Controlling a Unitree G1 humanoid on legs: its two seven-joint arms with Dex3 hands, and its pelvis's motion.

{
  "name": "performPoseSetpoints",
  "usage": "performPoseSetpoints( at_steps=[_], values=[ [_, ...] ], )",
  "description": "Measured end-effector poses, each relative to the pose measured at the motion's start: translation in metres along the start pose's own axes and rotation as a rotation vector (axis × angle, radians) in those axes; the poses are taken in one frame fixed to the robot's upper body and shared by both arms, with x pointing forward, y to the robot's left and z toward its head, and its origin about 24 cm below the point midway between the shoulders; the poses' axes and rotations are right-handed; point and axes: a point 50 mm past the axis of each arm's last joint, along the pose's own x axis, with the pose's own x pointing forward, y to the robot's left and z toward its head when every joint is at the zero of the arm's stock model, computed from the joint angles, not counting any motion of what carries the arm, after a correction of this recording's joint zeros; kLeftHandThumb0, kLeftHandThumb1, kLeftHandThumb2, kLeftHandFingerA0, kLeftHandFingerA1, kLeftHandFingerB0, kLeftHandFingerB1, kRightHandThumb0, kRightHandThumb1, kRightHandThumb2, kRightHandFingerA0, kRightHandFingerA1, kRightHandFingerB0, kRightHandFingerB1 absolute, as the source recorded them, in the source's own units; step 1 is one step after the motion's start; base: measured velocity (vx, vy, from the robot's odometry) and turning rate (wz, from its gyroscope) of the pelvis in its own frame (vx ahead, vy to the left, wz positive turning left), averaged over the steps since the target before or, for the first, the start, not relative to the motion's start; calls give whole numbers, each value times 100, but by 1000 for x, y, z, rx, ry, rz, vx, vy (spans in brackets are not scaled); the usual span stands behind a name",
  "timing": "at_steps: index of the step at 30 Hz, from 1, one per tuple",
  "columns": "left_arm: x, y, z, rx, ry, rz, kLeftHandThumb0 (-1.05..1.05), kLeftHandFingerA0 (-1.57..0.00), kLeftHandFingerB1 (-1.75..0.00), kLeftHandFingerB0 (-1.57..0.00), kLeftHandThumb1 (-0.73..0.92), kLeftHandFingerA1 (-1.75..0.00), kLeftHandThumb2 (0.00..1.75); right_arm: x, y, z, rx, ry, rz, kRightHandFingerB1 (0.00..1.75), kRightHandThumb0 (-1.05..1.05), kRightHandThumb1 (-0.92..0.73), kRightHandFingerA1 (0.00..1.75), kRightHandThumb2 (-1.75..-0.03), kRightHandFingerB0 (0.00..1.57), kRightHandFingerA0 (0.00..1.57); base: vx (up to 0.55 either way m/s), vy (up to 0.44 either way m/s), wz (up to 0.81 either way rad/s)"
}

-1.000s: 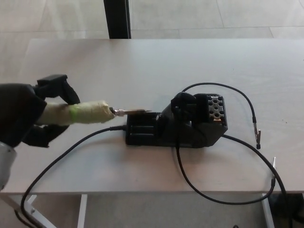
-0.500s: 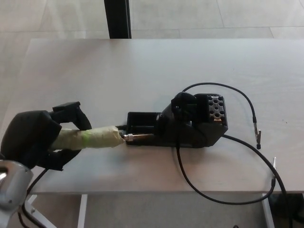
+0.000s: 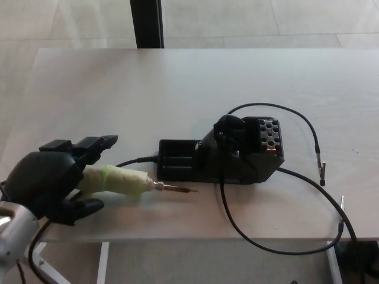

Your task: Use the left hand of the robot to grab the soldering gun kept on the middle of the table and pull it out of its base and keep it on the left side of the base

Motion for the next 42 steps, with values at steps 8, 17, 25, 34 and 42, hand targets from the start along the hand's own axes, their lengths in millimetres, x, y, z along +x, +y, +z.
performPoseSetpoints(
  at_steps=[8,17,25,34,42],
  values=[
    [-1,2,-1,96,47,-109,-70,0,0,0,57,0,75,0,0,0,0,1,0,39,-44,-65,64,-60,49,81,0,0,0],
    [-12,21,-9,151,98,-138,-69,0,0,0,56,0,75,0,0,-1,-4,4,1,38,-44,-65,64,-60,48,80,0,0,0],
    [-38,63,-20,87,153,18,-65,0,0,0,58,0,75,-1,-1,-2,-2,7,0,38,-45,-62,63,-59,49,82,0,0,0],
    [-83,84,-50,-64,314,196,-65,0,0,0,70,0,58,0,0,-2,-6,7,4,38,-44,-65,66,-60,47,79,0,0,0],
    [-147,48,-95,-340,626,294,-61,0,0,0,78,0,62,0,1,-2,-10,9,7,38,-46,-63,66,-59,48,80,0,0,0]
  ],
)
